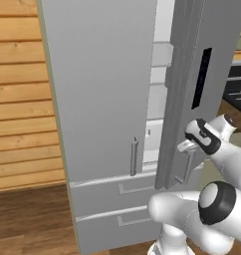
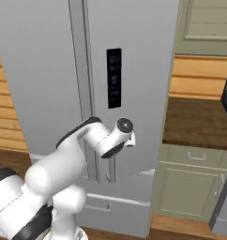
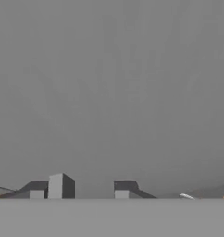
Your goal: Take the strawberry from the fridge and place it on top of the pancake, located on the dining counter.
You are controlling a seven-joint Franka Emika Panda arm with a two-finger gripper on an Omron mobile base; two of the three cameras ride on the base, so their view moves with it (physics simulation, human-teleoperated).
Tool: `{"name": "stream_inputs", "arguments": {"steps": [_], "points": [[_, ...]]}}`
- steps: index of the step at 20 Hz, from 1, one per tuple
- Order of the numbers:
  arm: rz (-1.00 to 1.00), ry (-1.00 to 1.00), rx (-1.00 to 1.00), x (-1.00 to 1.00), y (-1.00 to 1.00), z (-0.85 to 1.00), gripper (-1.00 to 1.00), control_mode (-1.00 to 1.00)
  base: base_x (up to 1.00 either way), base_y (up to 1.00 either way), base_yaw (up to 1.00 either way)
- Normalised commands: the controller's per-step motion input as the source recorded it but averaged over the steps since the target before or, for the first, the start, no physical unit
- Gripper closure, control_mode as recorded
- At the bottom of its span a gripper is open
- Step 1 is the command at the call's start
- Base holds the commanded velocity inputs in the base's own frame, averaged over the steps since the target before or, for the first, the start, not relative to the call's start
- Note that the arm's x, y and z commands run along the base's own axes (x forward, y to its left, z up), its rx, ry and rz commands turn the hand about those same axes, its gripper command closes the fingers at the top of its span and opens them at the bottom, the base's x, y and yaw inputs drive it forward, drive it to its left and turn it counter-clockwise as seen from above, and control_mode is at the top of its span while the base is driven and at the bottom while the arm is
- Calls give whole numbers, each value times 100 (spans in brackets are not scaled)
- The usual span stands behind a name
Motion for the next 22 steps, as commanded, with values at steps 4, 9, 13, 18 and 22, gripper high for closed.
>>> {"name": "stream_inputs", "arguments": {"steps": [4,9,13,18,22], "points": [[8,-1,4,-92,-74,-9,100,-100,0,0,0],[1,11,-2,-20,-22,-38,-100,-100,0,0,0],[3,3,-4,-6,0,49,-100,-100,0,0,0],[10,-3,-6,-39,0,80,-100,-100,0,0,0],[10,-21,-7,-91,2,67,-100,-100,0,0,0]]}}
